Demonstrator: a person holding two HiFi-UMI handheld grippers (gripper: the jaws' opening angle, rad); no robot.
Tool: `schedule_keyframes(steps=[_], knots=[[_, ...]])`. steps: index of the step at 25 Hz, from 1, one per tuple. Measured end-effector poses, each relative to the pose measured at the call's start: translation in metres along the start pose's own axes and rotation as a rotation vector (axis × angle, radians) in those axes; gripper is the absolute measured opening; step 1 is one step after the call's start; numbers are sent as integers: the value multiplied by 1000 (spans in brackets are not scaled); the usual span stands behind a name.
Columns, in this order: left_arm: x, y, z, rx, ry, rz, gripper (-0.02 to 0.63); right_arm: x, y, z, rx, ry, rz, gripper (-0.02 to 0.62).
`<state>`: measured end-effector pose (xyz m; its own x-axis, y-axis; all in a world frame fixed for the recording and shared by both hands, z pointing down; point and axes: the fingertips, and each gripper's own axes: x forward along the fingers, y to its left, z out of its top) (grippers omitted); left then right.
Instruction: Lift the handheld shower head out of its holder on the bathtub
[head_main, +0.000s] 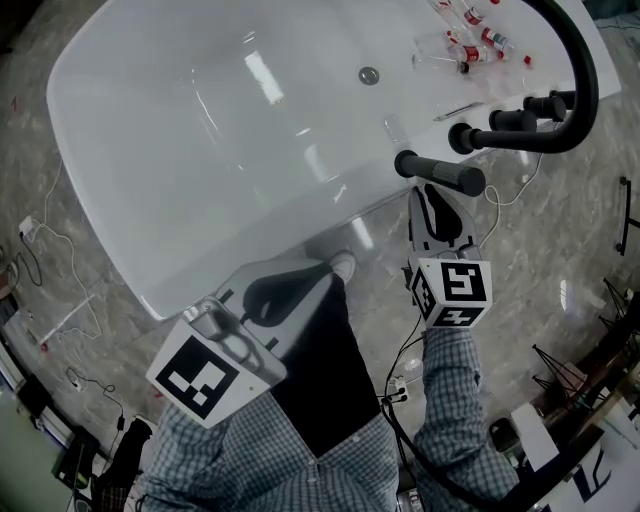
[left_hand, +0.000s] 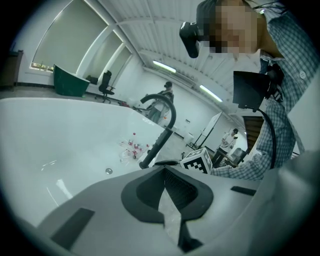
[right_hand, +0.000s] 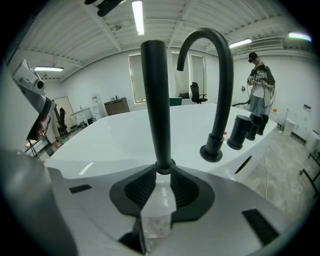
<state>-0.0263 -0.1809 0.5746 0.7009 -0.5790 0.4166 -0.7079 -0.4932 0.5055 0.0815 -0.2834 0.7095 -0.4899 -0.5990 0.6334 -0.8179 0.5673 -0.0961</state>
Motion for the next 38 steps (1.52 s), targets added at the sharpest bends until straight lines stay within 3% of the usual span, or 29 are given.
schedule_keyframes(steps=[2, 13, 38], knots=[[2, 3, 0, -6, -5, 5, -2, 5, 0, -3, 21, 8, 13, 109], [11, 11, -6, -6, 8, -2, -2, 29, -3, 3, -22, -6, -2, 143], [-2, 12, -22, -82, 3, 29, -2, 38, -2, 15, -93, -30, -41, 133]])
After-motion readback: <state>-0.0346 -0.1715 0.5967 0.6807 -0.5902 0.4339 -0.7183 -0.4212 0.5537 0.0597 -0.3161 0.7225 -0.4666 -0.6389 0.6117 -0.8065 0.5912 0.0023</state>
